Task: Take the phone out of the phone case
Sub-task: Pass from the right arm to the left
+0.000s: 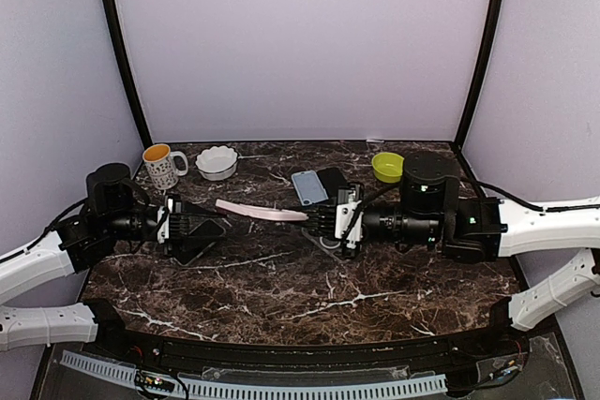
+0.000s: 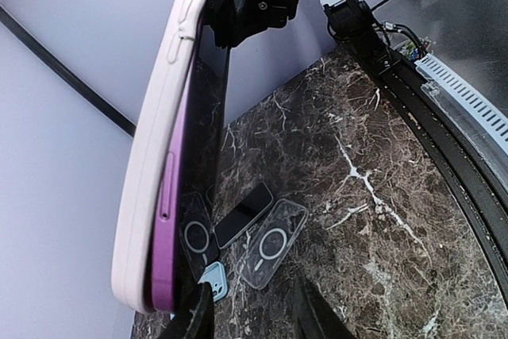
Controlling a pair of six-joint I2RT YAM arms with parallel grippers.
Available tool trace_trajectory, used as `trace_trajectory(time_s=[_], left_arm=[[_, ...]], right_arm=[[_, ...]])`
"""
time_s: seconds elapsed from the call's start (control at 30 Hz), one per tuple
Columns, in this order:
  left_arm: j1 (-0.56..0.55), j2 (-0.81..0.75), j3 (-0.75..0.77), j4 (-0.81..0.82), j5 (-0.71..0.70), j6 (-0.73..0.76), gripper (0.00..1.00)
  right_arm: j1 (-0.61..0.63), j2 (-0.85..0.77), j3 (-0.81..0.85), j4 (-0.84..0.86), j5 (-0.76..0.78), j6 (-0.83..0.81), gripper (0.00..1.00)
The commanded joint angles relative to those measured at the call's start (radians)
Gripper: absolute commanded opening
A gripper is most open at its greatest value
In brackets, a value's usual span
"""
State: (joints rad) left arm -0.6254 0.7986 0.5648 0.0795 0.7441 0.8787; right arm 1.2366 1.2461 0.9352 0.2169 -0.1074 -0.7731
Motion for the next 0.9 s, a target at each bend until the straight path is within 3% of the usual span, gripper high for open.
trace_trajectory(time_s=[0.0, 0.87], left_arm=[[0.006, -0.007, -0.008, 0.009, -0.023, -0.007, 0.37], [0.006, -0.014, -0.012, 0.041, -0.008, -0.033, 0.37]], right_arm=[[0.012, -0.054, 0.021, 0.117, -0.005, 0.008, 0.0], [0.026, -0.021, 0.004, 0.131, -0.016, 0.051, 0.0]])
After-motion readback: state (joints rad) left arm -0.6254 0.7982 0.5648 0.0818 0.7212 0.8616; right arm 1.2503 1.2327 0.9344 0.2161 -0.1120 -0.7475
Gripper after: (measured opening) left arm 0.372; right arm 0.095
